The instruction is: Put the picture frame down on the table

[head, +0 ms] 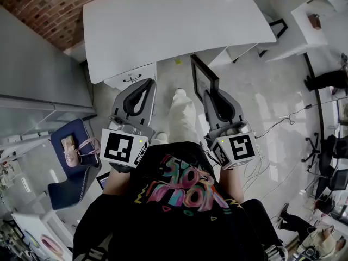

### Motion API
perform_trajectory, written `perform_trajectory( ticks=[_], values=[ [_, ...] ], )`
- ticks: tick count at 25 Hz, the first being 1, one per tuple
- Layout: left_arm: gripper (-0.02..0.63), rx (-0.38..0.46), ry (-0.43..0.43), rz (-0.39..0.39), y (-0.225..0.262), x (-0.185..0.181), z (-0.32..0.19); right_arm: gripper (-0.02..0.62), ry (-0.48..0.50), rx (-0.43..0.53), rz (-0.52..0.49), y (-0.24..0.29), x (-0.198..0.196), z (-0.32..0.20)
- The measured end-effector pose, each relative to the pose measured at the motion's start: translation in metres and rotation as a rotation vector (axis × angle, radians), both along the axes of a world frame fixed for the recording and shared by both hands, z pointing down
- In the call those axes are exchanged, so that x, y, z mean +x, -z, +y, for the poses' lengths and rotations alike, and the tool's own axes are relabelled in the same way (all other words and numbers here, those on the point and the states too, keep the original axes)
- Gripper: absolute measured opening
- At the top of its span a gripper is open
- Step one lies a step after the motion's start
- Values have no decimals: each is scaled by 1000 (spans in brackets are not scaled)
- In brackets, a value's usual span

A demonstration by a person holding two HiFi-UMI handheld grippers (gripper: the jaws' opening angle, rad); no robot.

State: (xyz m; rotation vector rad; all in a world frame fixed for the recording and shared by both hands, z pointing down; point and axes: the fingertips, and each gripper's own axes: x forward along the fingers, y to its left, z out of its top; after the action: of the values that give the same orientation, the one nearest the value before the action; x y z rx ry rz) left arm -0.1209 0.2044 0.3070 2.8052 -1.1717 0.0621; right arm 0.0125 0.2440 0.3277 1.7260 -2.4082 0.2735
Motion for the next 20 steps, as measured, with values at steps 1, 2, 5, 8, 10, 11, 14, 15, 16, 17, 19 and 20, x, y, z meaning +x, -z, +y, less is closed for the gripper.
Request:
perform_trajectory(
  ticks=[1,2,5,8,10,11,14,15,16,17,19,20],
  values=[
    [31,2,11,-2,-2,0,-9,83,9,-2,-3,-3,1,-11],
    [31,5,23,-5,-4,0,-20,83,18,-1,-7,-5,1,-23],
    [31,18,60,-10,-5,3,-59,83,56,7,-14,-10,5,-68],
    [31,28,86,-14,-2,16,-100,83,85,23,-16,-7,18,-115],
    [31,30,105,-16,0,26,-132,83,104,34,-15,-3,28,-150],
    [31,30,115,-15,1,31,-150,83,114,34,-14,-1,33,-168],
    [31,29,140,-12,4,51,-206,83,149,35,-4,3,52,-227],
    [31,28,145,-12,4,58,-225,83,160,34,0,3,59,-246],
    [31,28,150,-13,5,65,-245,83,168,32,3,4,66,-265],
    [31,29,157,-11,6,72,-264,83,176,28,5,4,72,-285],
    [31,33,176,-3,9,84,-301,83,194,22,10,5,84,-322],
    [31,36,186,0,10,91,-316,83,206,20,13,5,91,-338]
  ],
)
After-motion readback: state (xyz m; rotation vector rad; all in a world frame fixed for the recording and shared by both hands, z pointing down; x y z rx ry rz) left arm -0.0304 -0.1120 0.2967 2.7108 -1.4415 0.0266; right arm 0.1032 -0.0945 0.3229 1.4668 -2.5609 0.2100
